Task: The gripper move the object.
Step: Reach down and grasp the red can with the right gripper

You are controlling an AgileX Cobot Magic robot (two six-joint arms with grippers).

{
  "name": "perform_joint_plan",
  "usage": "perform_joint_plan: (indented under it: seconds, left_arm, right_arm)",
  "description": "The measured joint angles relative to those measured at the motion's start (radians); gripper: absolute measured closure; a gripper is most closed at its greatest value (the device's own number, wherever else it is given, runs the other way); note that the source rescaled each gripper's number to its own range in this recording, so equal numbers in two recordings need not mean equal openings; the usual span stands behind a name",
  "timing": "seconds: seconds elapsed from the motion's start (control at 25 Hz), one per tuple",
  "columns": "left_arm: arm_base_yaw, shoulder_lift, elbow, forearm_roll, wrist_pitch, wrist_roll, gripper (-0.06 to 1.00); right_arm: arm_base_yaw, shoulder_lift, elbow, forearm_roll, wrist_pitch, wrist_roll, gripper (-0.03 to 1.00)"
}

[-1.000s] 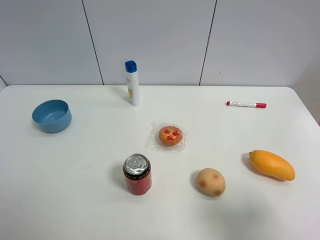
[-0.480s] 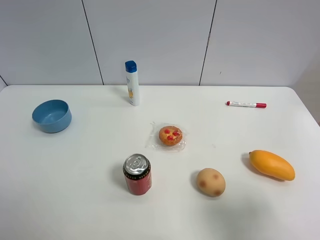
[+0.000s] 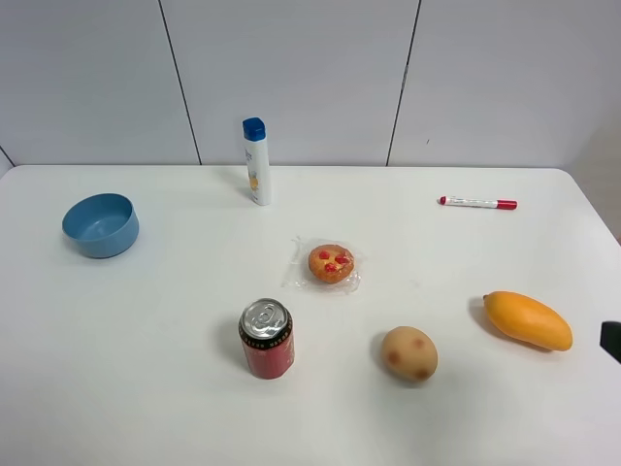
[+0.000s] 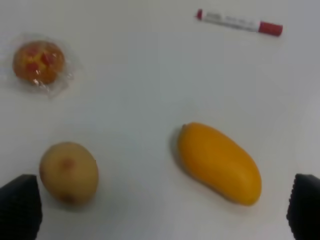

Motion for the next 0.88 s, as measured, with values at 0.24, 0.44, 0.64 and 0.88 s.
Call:
perform_joint_plan:
  seconds: [0.24, 0.44, 0.64, 0.88]
  left_arm:
    - [0.0, 0.0, 0.0, 0.0, 0.0, 0.0, -0.06]
    - [0.0, 0.0, 0.0, 0.0, 0.0, 0.0, -0.06]
    - [0.0, 0.0, 0.0, 0.0, 0.0, 0.0, -0.06]
    - [0.0, 0.0, 0.0, 0.0, 0.0, 0.0, -0.06]
  right_arm:
    - [0.0, 0.101, -0.036, 0.072, -0.165, -0.046, -0.03]
    - [0.0, 0.201, -0.036, 0.148, -0.299, -0.15, -0.03]
    - [0.0, 0.324, -0.036, 0.267, -0.383, -0.347, -0.03]
    - [0.0, 0.479, -0.036, 0.447, -0.447, -0.592, -0.03]
